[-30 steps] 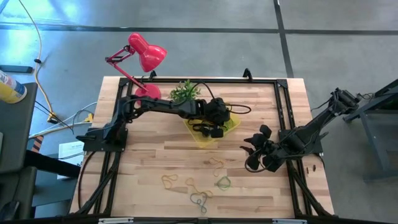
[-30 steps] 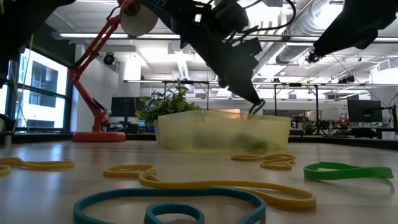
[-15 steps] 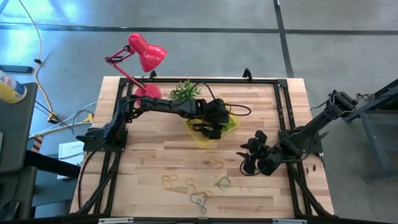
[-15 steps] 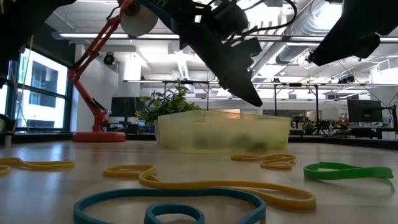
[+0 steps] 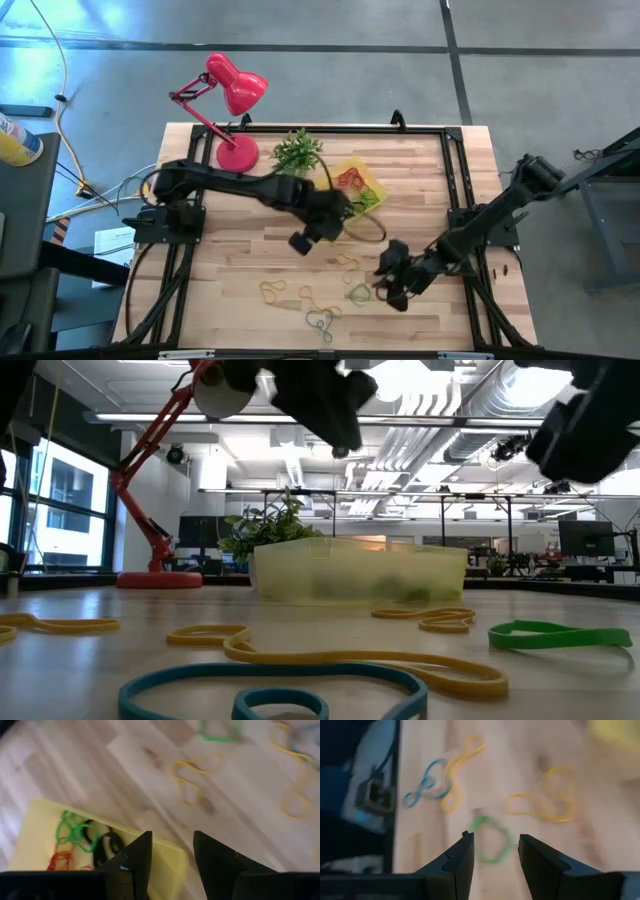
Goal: Pick and place rubber bands into bin
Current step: Put the green rubber band into the transparent yellow bin
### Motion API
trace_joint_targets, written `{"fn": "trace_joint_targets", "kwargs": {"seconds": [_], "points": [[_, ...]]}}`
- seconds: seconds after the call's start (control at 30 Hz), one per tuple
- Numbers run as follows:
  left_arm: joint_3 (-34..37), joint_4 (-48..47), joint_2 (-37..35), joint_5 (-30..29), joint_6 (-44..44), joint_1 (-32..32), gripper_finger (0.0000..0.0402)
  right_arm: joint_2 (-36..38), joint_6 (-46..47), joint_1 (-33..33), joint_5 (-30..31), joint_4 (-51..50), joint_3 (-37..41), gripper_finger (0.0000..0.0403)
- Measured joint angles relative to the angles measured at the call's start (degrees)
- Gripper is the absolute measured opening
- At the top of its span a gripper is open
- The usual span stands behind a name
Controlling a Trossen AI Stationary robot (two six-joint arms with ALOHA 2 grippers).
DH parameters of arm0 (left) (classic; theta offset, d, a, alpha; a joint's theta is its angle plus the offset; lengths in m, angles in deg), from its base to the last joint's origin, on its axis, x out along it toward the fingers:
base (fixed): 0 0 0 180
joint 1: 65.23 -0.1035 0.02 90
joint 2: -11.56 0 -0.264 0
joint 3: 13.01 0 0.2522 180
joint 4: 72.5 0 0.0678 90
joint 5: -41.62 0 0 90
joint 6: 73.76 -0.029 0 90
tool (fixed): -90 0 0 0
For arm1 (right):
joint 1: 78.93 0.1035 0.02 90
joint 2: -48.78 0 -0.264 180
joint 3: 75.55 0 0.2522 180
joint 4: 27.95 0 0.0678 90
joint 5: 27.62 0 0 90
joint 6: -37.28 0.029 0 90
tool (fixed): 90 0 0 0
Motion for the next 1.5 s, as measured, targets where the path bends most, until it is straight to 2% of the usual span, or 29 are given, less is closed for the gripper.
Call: {"fn": "trace_joint_targets", "kwargs": {"seconds": [0.13, 0.33, 0.47, 0.77, 1.0, 1.13, 1.33, 1.5], "points": [[0.07, -3.99, -2.36, -1.70, -0.23, 3.93, 0.0127, -7.33, 2.03, 0.00, -4.46, 7.54, 0.00, 0.0144], [0.05, -6.74, -4.68, -5.06, 0.63, 7.52, 0.0128, -13.25, 4.79, -0.02, -1.43, 11.31, 0.00, 0.0144], [0.04, -7.97, -5.67, -6.72, 1.76, 8.62, 0.0128, -14.73, 4.25, -0.57, 1.14, 11.19, -0.03, 0.0144], [0.04, -9.49, -5.71, -6.92, 3.82, 8.45, 0.0129, -17.17, -2.19, -1.29, -0.21, 10.11, -0.04, 0.0144], [0.07, -10.92, -8.01, -7.39, 8.60, 8.47, 0.0129, -18.84, -3.08, -1.31, 1.38, 9.76, -0.04, 0.0144], [0.07, -11.60, -11.00, -9.95, 11.86, 8.47, 0.0129, -20.20, -3.89, -1.29, 2.02, 10.06, -0.64, 0.0144], [0.07, -13.56, -16.50, -14.15, 15.81, 8.47, 0.0129, -22.69, -11.79, -1.31, 1.93, 9.10, -4.04, 0.0144], [0.07, -16.70, -20.57, -18.71, 18.71, 8.49, 0.0129, -24.20, -9.98, -1.77, 1.31, 5.55, -5.27, 0.0143]]}}
